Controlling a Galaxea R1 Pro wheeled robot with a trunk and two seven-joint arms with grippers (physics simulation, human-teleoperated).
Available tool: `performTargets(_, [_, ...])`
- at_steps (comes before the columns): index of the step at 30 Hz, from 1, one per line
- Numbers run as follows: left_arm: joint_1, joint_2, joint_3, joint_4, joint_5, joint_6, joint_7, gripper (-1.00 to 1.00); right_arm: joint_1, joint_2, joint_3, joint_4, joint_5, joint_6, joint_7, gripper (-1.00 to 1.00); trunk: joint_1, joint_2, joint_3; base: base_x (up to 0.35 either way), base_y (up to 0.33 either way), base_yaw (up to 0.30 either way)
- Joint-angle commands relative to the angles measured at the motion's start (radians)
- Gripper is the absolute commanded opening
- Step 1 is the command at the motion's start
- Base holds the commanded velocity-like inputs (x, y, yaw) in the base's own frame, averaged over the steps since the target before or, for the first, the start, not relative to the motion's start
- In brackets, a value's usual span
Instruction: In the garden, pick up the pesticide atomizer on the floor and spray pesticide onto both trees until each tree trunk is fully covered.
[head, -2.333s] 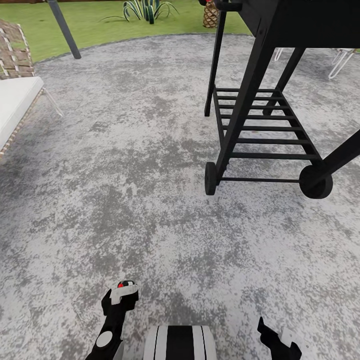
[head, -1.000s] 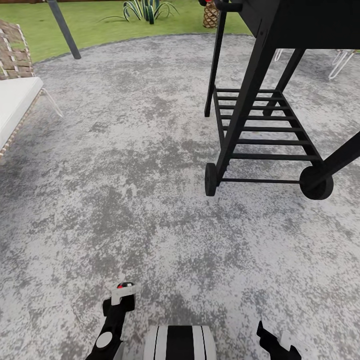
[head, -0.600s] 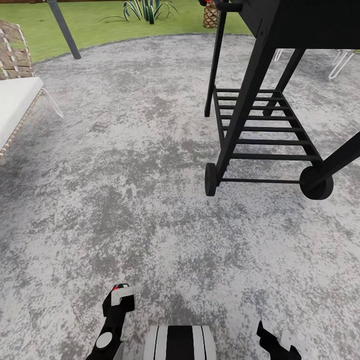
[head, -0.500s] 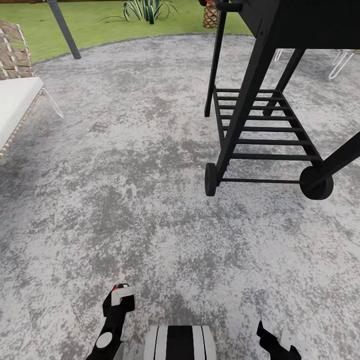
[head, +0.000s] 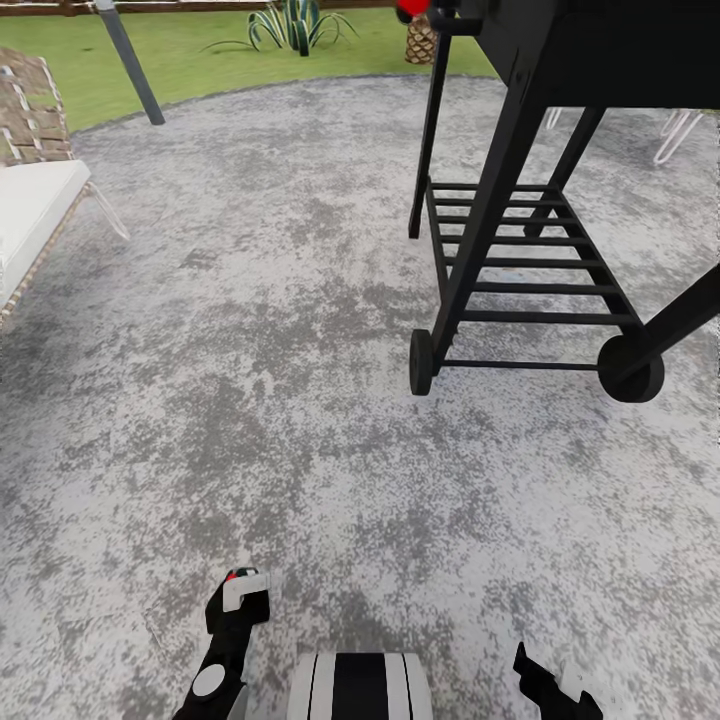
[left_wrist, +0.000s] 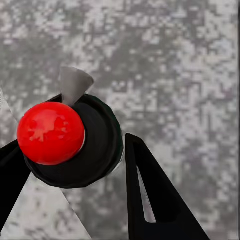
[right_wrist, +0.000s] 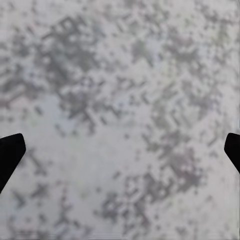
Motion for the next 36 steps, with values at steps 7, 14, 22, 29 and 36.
performTargets(7, [0.000, 0.000, -0.004, 0.001, 0.005, -0.003, 0.007, -1.00, 0.000, 0.001, -0.001, 0.000, -0.009, -0.004, 0.001, 1.00, -0.003, 0.001, 0.027, 0.000, 0.000, 0.000])
performTargets(14, [0.000, 0.001, -0.004, -0.006, 0.005, -0.003, 0.008, -1.00, 0.000, 0.001, -0.001, 0.000, -0.009, -0.004, 0.001, 1.00, -0.006, 0.003, 0.054, 0.000, 0.000, 0.000])
performTargets(22, [0.000, 0.001, -0.004, -0.012, 0.005, -0.002, 0.008, -1.00, 0.000, 0.001, -0.001, 0.000, -0.009, -0.004, 0.001, 1.00, -0.010, 0.005, 0.085, 0.000, 0.000, 0.000])
performTargets(29, [0.000, 0.000, -0.004, -0.012, 0.005, -0.001, 0.008, -1.00, 0.000, 0.001, -0.003, 0.000, -0.009, -0.004, 0.000, 1.00, -0.013, 0.007, 0.112, 0.000, 0.000, 0.000])
performTargets(36, [0.000, -0.001, -0.004, -0.012, 0.005, 0.000, 0.009, -1.00, 0.000, 0.001, -0.003, 0.000, -0.008, -0.004, -0.001, 1.00, -0.016, 0.008, 0.139, 0.000, 0.000, 0.000])
